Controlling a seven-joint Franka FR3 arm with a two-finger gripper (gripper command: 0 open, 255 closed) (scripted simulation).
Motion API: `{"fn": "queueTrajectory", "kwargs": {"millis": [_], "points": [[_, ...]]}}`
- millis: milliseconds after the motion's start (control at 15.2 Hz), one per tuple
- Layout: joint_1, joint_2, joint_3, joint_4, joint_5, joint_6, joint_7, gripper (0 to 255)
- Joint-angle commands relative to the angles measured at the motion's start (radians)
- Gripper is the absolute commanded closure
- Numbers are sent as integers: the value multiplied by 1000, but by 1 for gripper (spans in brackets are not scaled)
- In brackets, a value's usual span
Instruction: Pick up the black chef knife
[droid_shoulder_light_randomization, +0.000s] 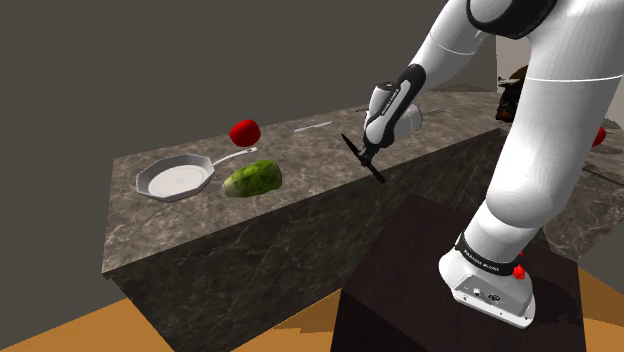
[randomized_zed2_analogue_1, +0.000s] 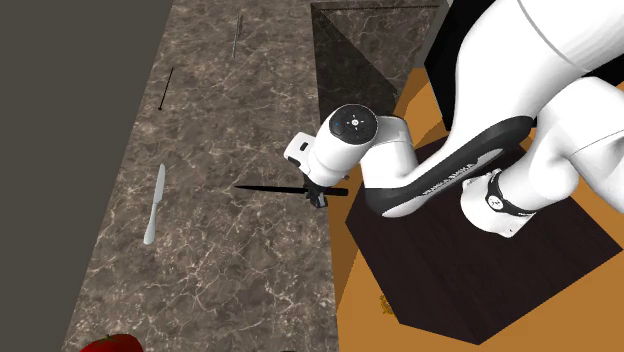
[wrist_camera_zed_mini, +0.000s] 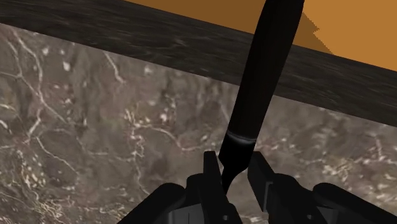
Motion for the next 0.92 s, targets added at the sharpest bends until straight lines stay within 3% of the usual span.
{"fn": "queueTrajectory", "kwargs": {"millis": [0, 858], "points": [[-1, 1, -1, -1, 0, -1, 0, 255], [24, -168, -29, -4, -54, -163, 25, 255]]}}
